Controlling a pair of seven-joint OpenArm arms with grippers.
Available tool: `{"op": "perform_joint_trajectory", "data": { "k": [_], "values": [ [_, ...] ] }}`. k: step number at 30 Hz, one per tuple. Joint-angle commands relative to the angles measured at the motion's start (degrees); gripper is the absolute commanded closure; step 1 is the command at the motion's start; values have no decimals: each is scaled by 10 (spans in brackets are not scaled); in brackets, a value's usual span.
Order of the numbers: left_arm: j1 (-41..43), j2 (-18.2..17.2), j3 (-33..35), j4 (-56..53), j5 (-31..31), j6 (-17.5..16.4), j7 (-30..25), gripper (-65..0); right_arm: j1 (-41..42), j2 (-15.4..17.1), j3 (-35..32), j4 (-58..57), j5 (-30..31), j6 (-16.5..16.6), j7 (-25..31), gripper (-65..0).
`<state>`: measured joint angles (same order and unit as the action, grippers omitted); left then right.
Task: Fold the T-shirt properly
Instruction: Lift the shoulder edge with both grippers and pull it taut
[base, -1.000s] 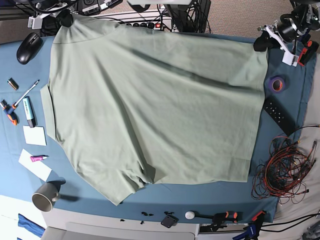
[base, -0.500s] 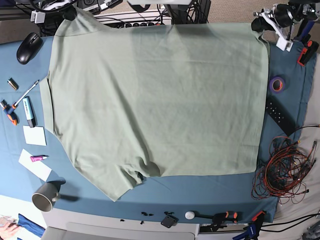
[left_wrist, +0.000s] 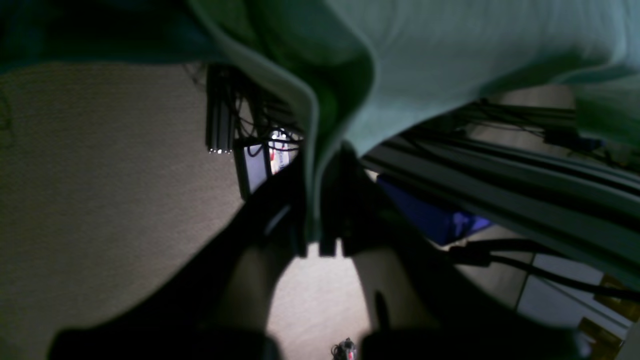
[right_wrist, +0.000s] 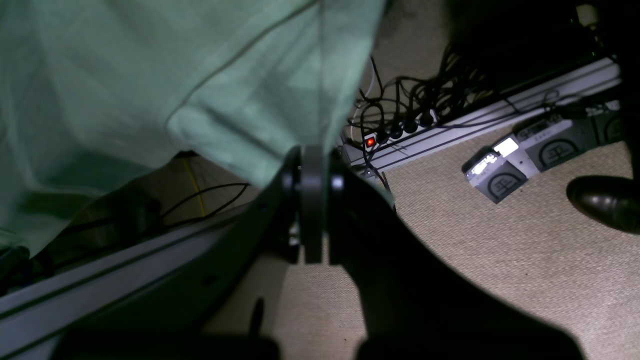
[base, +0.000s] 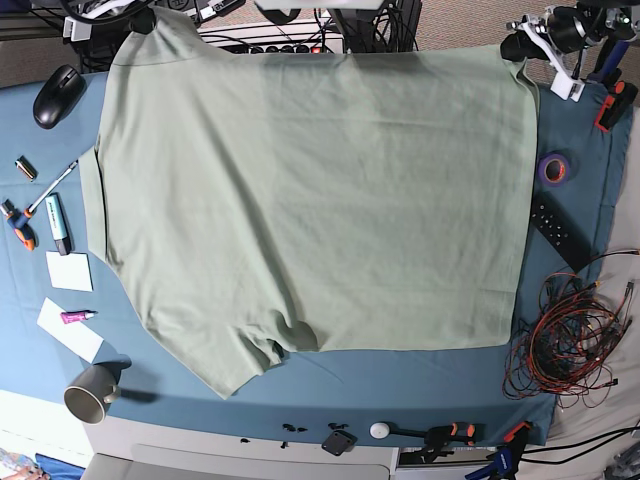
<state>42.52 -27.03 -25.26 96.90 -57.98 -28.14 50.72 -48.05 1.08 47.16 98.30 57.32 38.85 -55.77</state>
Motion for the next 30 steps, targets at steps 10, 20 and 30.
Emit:
{"op": "perform_joint_trajectory", "data": {
  "k": [10,20,30],
  "values": [
    [16,-10,-33,37,-23,-5,7,0,-19,5,52,7,29,2,-6,0],
    [23,-9,-64,51,-60,-39,21,0,-19,8,54,7,38,2,-4,0],
    [35,-9,-64,52,-124,-94,49,0,-19,8,55,7,102,11,-29,0]
  ]
}}
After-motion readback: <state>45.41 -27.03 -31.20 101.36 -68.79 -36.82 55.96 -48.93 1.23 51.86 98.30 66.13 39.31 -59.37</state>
